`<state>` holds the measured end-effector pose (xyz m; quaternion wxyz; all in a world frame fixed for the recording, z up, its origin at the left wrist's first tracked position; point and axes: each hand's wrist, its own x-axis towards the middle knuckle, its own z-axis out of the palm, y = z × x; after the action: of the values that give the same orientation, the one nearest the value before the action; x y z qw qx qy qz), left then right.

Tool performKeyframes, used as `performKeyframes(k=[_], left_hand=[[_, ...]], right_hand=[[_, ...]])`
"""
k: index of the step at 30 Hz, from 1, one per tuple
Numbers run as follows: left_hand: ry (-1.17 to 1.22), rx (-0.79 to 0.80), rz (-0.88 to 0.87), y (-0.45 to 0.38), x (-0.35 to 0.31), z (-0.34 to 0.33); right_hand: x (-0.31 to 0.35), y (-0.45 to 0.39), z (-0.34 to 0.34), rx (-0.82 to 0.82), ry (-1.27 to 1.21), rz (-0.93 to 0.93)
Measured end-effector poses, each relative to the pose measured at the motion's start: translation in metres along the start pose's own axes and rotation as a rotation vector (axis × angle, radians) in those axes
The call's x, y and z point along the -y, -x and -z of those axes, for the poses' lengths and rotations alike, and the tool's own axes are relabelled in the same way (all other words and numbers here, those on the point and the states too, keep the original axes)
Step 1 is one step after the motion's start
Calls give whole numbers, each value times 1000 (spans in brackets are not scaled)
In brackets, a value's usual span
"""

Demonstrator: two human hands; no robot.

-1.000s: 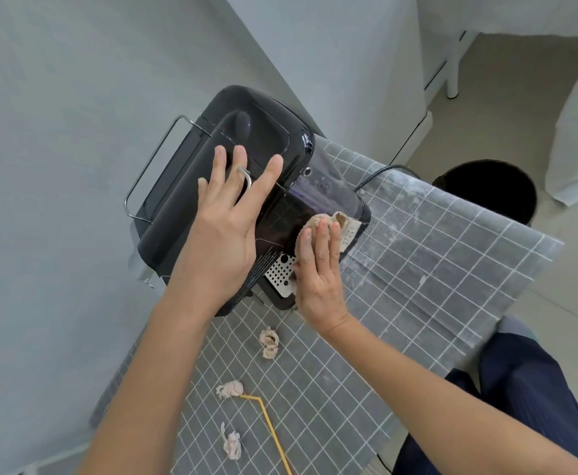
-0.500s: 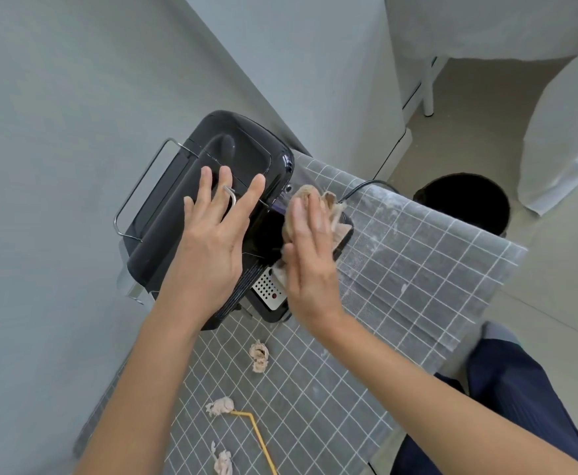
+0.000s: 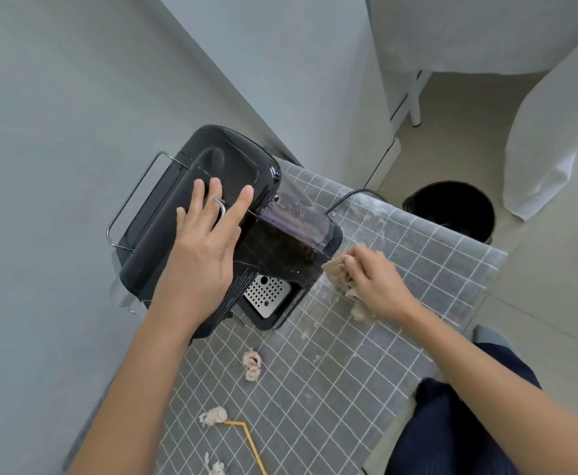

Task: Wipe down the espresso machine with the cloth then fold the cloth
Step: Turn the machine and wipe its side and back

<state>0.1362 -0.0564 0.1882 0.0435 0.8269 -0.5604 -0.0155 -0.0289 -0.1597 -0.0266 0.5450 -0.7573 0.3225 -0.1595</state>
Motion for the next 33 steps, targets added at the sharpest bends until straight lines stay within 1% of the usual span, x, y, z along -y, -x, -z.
performKeyframes(k=[1, 3, 4, 6, 7, 9, 10, 11, 12, 13, 14, 15, 16, 18, 20, 21, 24, 26, 28, 29, 31, 32, 33], left_hand=[[-1, -3, 0, 0, -1, 0], [-3, -5, 0, 0, -1, 0], [-2, -5, 1, 0, -1, -1], [1, -1, 6, 0, -1, -1], [1, 4, 8, 0, -1, 0], [2, 9, 11, 1, -1, 0], [4, 10, 13, 1, -1, 0], [4, 12, 14, 1, -2, 1], [4, 13, 13, 1, -2, 1], [4, 14, 14, 1, -2, 1], [5, 14, 16, 1, -2, 1], [7, 14, 18, 1, -2, 2], [10, 12, 20, 1, -2, 2], [11, 10, 19, 0, -2, 1], [-3, 6, 18, 0, -2, 0], [-14, 1, 18, 0, -2, -1], [-48, -6, 9, -1, -1, -1], [-70, -12, 11, -2, 2, -4], [-79, -23, 10, -1, 1, -4], [-83, -29, 7, 0, -1, -4], [-104, -33, -1, 0, -2, -5], [-114, -36, -3, 1, -3, -5], [-119, -40, -2, 2, -2, -6]], right_hand=[[-3, 1, 5, -30, 10, -62], [-10, 4, 4, -85, 253, -171], [-15, 8, 0, -84, 321, -168], [-25, 17, -13, 25, 437, -114], [-30, 22, -20, 70, 528, -51], [-41, 23, -27, 93, 666, 95], [-45, 20, -27, 67, 663, 152], [-48, 17, -28, 16, 620, 201], [-47, 16, -29, -34, 496, 219], [-41, 17, -27, -102, 292, 179], [-28, 18, -24, -176, 60, 84], [-12, 20, -22, -258, -182, 0], [8, 21, -20, -345, -378, -40], [54, 19, -23, -480, -628, -15], [102, 7, -30, -545, -800, 46], [121, -2, -36, -568, -801, 61], [158, -29, -58, -629, -641, 20], [155, -43, -71, -723, -615, 14], [132, -50, -85, -784, -577, -12], [114, -52, -94, -787, -562, -75], [79, -52, -111, -736, -604, -308], [68, -49, -116, -702, -643, -434], [65, -44, -118, -676, -676, -508]])
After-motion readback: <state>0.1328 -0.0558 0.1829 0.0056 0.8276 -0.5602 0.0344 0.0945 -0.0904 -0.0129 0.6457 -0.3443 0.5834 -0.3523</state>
